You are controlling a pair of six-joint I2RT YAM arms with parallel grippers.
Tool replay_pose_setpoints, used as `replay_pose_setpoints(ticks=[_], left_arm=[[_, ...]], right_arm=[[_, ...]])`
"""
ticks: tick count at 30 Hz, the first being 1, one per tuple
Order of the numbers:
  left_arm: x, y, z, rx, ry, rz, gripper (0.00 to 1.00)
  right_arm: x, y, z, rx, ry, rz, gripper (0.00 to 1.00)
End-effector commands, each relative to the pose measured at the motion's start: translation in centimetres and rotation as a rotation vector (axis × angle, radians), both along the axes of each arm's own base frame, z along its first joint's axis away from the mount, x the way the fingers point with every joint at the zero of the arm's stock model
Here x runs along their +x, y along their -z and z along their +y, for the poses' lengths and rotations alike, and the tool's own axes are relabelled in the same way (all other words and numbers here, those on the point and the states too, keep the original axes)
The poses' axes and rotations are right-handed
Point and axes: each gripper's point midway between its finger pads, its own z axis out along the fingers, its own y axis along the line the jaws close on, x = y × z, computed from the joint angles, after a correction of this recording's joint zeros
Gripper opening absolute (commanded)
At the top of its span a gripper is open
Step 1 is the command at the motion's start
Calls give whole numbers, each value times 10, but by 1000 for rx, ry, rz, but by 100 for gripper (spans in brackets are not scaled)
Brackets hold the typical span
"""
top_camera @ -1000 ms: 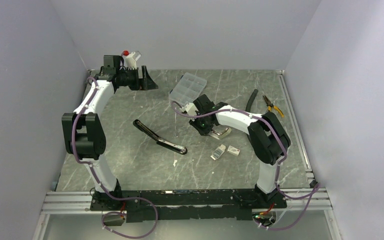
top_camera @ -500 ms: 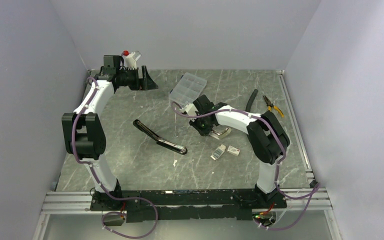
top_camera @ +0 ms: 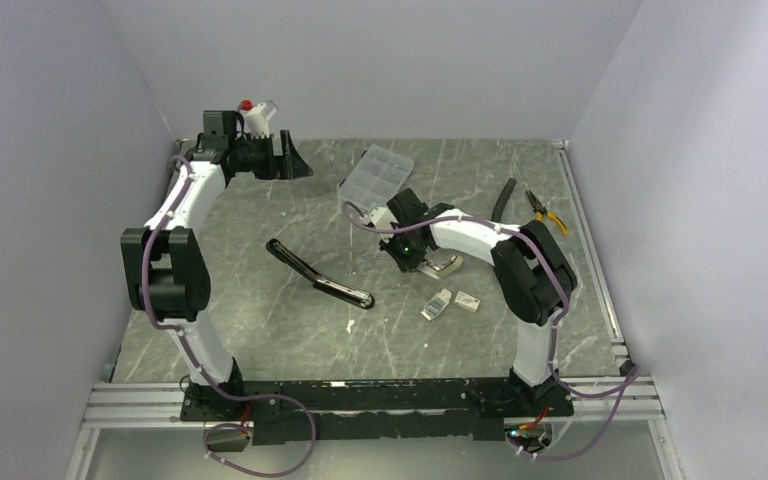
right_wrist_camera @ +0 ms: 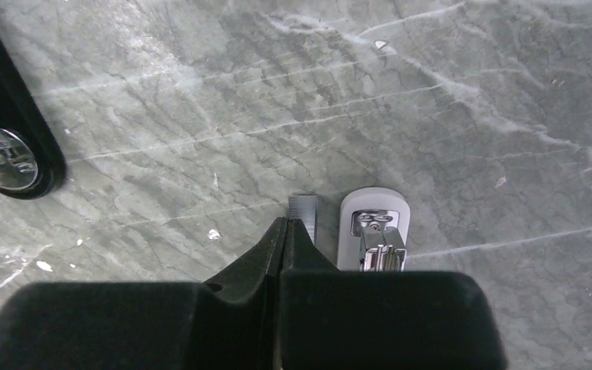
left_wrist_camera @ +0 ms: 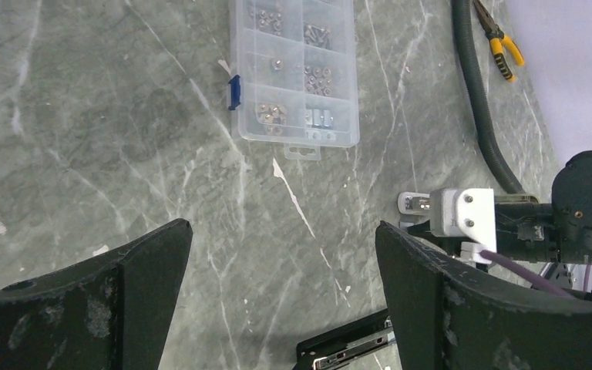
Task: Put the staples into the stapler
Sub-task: Pick up the staple from the center of the board.
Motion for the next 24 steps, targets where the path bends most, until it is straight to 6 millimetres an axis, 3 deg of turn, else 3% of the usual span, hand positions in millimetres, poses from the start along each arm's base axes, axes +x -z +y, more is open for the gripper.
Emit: replay_pose_setpoints(ticks=[1, 4, 8, 11, 15, 18, 24], left_arm=[[3, -49, 25, -35, -76, -129, 94], [2, -60, 37, -102, -94, -119, 94], [-5, -69, 42, -318, -42, -37, 94], [-6, -73, 32, -420, 33, 28, 94], [-21, -89, -6, -438, 173, 3, 94], [-43, -108, -58, -416, 329, -46, 94], [-79, -140, -134, -435, 466, -164, 94]], right_arm=[[14, -40, 21, 159, -26, -11, 0], [16, -75, 35, 286, -65, -31, 0], [10, -129, 53, 491, -141, -50, 0], [8, -176, 56, 645, -184, -87, 0], [11, -236, 47, 843, -207, -88, 0], [12, -270, 36, 963, -194, -87, 0], [-2, -304, 34, 1085, -208, -63, 0]])
